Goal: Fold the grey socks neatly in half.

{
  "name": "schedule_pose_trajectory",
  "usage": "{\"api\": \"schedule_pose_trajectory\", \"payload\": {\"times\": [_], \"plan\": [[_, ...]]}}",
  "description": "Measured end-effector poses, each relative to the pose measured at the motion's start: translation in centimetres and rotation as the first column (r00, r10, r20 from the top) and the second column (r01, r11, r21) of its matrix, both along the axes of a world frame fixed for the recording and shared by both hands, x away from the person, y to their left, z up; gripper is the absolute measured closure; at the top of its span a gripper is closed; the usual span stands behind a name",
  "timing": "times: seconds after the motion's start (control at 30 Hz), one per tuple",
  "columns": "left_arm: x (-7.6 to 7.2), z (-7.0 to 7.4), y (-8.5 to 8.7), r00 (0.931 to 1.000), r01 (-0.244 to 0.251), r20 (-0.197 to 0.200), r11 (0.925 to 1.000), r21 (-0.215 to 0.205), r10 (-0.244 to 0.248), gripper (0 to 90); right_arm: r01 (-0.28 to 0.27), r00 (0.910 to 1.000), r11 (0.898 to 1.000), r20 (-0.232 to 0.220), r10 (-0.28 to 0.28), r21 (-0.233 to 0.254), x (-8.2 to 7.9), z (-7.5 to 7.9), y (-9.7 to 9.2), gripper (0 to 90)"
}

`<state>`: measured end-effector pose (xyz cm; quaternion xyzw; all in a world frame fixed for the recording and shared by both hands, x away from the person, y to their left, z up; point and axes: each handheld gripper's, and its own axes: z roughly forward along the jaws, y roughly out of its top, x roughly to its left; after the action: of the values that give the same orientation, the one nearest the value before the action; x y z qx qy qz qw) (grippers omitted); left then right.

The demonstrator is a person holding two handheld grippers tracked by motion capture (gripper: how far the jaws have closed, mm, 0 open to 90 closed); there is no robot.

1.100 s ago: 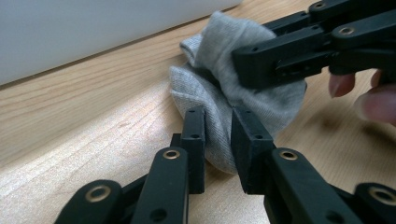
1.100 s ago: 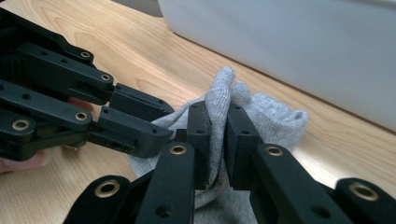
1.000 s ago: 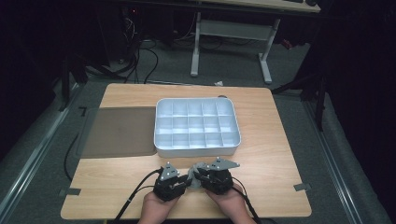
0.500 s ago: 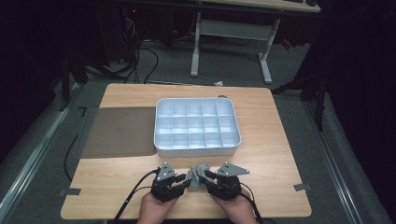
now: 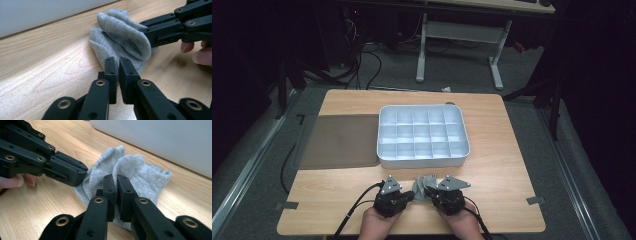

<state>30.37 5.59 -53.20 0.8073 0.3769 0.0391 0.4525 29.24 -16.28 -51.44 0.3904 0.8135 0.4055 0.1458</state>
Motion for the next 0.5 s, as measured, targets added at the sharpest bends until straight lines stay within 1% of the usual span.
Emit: {"api": "schedule_pose_trajectory", "payload": {"times": [0.07, 0.1, 0.13, 0.23, 0.3, 0.4, 0.47, 0.5], "plan": [[0.0, 0.0, 0.0, 1.0000, 0.000, 0.000, 1.0000, -0.001, 0.000, 86.7, -0.006, 1.0000, 1.000, 0.007, 0.006, 0.005, 0.0, 0.3, 0.2, 87.2], [0.0, 0.0, 0.0, 1.0000, 0.000, 0.001, 1.0000, -0.003, 0.000, 87.3, -0.020, 0.9996, 1.000, 0.021, 0.020, 0.005, -0.1, 0.9, 0.5, 87.2], [0.0, 0.0, 0.0, 1.0000, 0.001, 0.001, 1.0000, -0.002, -0.001, 87.3, -0.020, 0.9996, 1.000, 0.021, 0.020, 0.005, -0.1, 0.9, 0.5, 87.2], [0.0, 0.0, 0.0, 1.0000, 0.003, 0.001, 1.0000, 0.001, -0.003, 87.5, -0.041, 0.9983, 0.999, 0.041, 0.040, 0.008, -0.3, 1.6, 1.1, 87.1], [0.0, 0.0, -0.1, 1.0000, 0.004, 0.002, 1.0000, 0.006, -0.004, 87.5, -0.054, 0.9978, 0.999, 0.038, 0.054, 0.001, -0.4, 1.5, 1.5, 87.1], [-0.1, 0.0, -0.1, 1.0000, 0.003, 0.002, 0.9999, 0.011, -0.003, 87.4, -0.061, 0.9980, 0.998, 0.018, 0.061, -0.009, -0.3, 0.7, 1.9, 87.1], [-0.1, 0.0, -0.2, 1.0000, 0.002, 0.004, 0.9999, 0.014, -0.002, 87.4, -0.066, 0.9975, 0.998, 0.023, 0.066, -0.005, -0.5, 0.8, 2.0, 87.1], [-0.1, 0.0, -0.2, 1.0000, 0.002, 0.004, 0.9999, 0.015, -0.002, 87.4, -0.074, 0.9965, 0.997, 0.037, 0.074, 0.005, -0.8, 1.2, 2.1, 87.1]]}}
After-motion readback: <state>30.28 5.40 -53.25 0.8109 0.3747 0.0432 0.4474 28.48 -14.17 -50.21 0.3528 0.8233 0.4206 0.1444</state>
